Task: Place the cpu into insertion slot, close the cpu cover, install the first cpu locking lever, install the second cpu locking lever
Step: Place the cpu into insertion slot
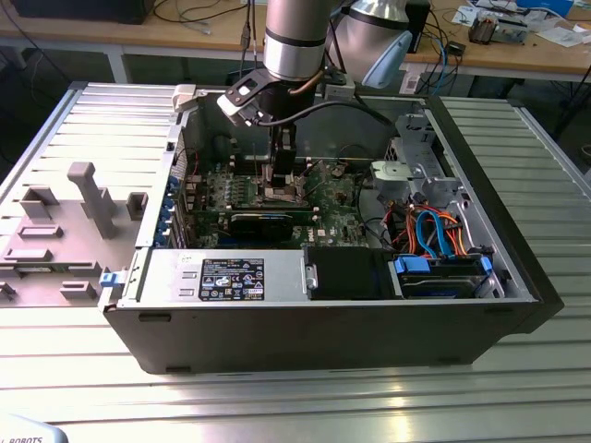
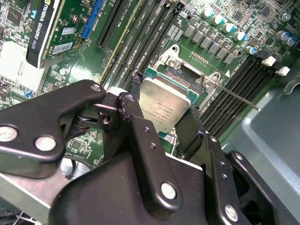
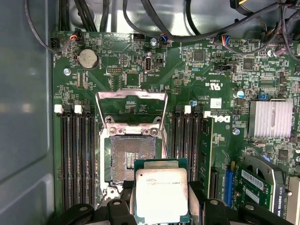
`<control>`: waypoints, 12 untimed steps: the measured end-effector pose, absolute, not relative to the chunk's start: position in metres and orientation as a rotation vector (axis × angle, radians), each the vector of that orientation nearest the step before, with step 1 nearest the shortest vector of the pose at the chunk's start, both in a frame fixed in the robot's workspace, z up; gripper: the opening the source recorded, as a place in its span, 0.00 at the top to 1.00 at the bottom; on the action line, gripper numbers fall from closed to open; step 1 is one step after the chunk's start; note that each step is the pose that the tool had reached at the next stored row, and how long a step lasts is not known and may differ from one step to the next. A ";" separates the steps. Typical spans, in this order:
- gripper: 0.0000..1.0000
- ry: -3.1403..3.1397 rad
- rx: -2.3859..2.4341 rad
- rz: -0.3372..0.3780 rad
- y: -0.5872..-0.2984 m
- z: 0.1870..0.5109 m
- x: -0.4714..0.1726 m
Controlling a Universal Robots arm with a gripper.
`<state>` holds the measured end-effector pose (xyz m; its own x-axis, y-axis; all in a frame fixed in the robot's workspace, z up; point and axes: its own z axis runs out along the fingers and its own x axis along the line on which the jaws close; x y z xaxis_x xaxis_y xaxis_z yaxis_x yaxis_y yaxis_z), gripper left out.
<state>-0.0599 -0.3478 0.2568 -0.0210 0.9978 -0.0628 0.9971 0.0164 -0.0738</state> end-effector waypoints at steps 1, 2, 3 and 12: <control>0.45 -2.233 -2.195 0.152 -0.348 0.257 -0.060; 0.45 -2.232 -2.196 0.152 -0.348 0.257 -0.060; 0.45 -2.231 -2.196 0.152 -0.348 0.257 -0.060; 0.45 -2.221 -2.206 0.152 -0.348 0.257 -0.060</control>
